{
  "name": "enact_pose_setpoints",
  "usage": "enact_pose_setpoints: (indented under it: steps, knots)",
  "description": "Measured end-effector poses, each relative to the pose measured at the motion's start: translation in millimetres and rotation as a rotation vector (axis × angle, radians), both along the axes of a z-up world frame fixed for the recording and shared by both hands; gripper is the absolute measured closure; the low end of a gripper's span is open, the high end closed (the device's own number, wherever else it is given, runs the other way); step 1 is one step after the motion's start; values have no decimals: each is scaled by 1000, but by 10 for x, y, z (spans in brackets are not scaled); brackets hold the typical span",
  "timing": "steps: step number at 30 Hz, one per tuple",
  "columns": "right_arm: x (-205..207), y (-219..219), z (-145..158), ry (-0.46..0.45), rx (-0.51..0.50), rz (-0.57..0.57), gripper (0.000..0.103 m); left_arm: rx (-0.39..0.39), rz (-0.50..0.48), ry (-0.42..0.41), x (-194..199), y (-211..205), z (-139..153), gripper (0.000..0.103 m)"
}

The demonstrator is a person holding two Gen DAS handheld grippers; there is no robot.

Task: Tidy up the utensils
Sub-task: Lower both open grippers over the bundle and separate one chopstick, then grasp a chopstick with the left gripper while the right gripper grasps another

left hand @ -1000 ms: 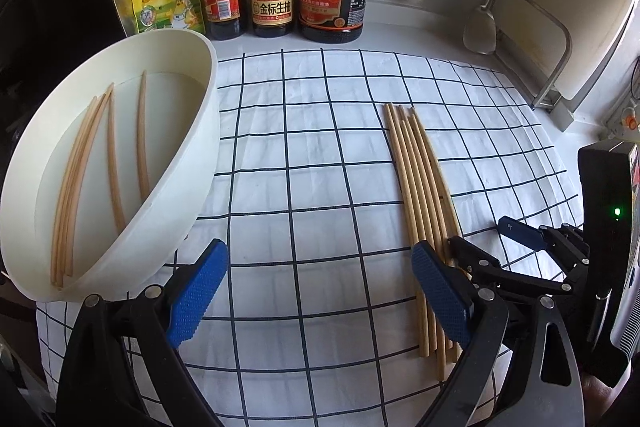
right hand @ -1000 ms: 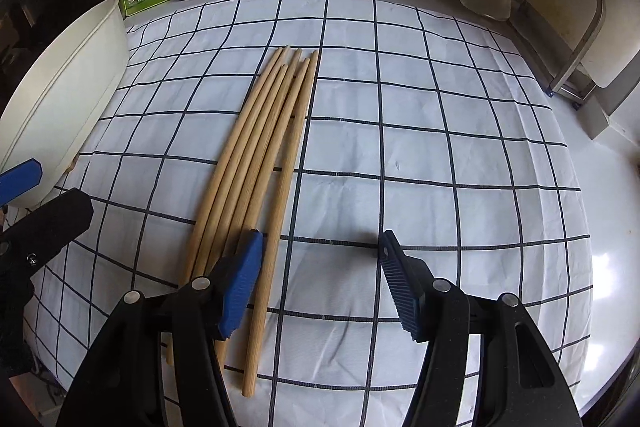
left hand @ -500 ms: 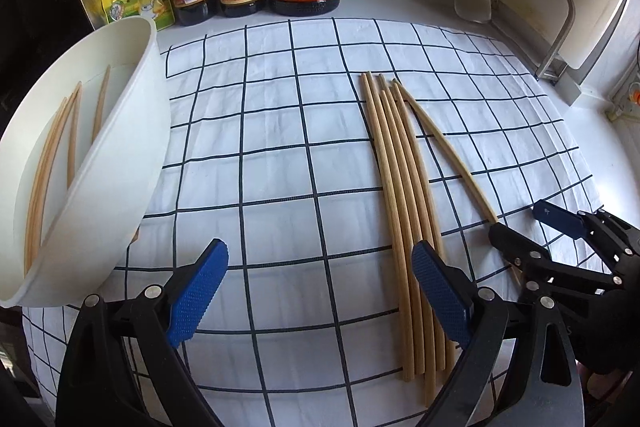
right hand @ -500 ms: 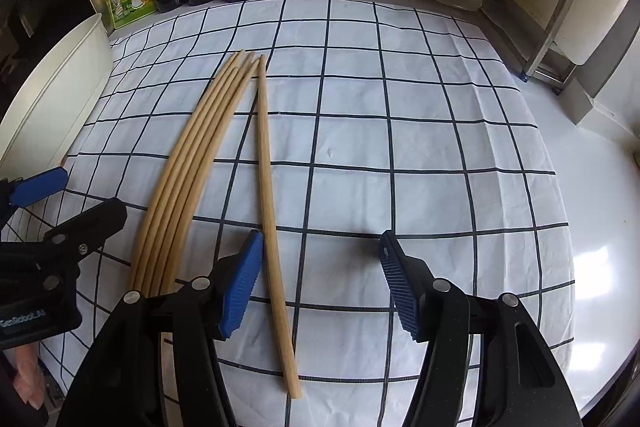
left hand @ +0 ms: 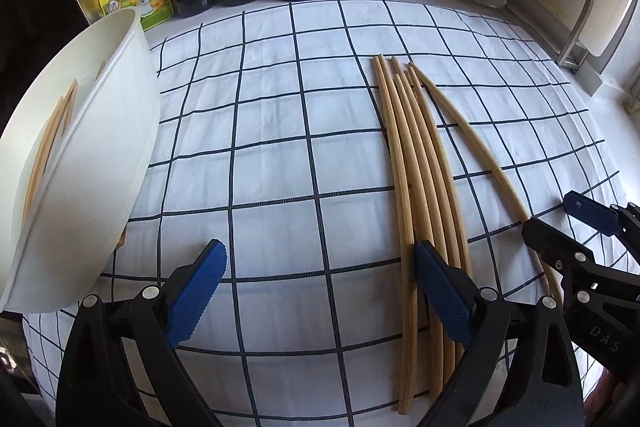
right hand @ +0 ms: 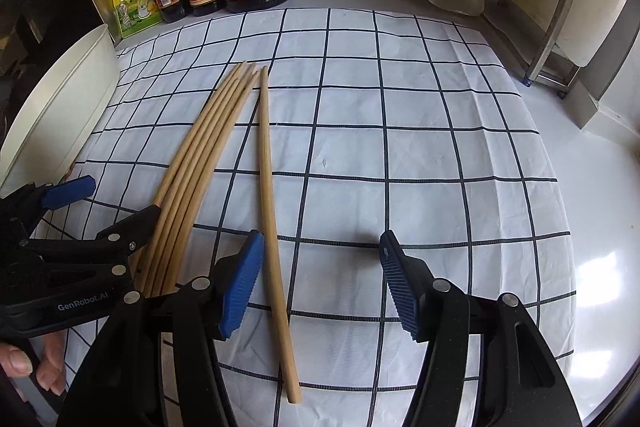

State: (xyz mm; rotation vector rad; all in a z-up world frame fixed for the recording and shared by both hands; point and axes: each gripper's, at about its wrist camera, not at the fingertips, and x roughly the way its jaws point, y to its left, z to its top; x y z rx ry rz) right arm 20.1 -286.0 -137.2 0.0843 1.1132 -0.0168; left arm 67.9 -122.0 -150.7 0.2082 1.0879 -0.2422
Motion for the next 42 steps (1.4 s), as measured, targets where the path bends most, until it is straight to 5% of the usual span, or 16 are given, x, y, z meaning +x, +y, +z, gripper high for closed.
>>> enact_pose_setpoints:
  steps: [11, 20, 26, 31, 34, 42]
  knots:
    - [115, 114, -47, -25, -45, 49, 45, -22, 34, -12, 133, -3, -25, 7]
    - [179, 168, -52, -50, -48, 92, 49, -39, 25, -33, 146, 15, -23, 18]
    - [182, 256, -35, -52, -51, 125, 68, -45, -10, -39, 56, -68, 18, 42]
    - [153, 330, -29, -59, -64, 154, 96, -45, -53, -30, -6, -160, 53, 78]
    - [138, 310, -26, -58, -44, 149, 96, -43, -78, -28, -41, -207, 57, 95]
    - [-8, 237, 65, -45, 31, 100, 97, -41, -79, 1, -127, -119, 109, 96]
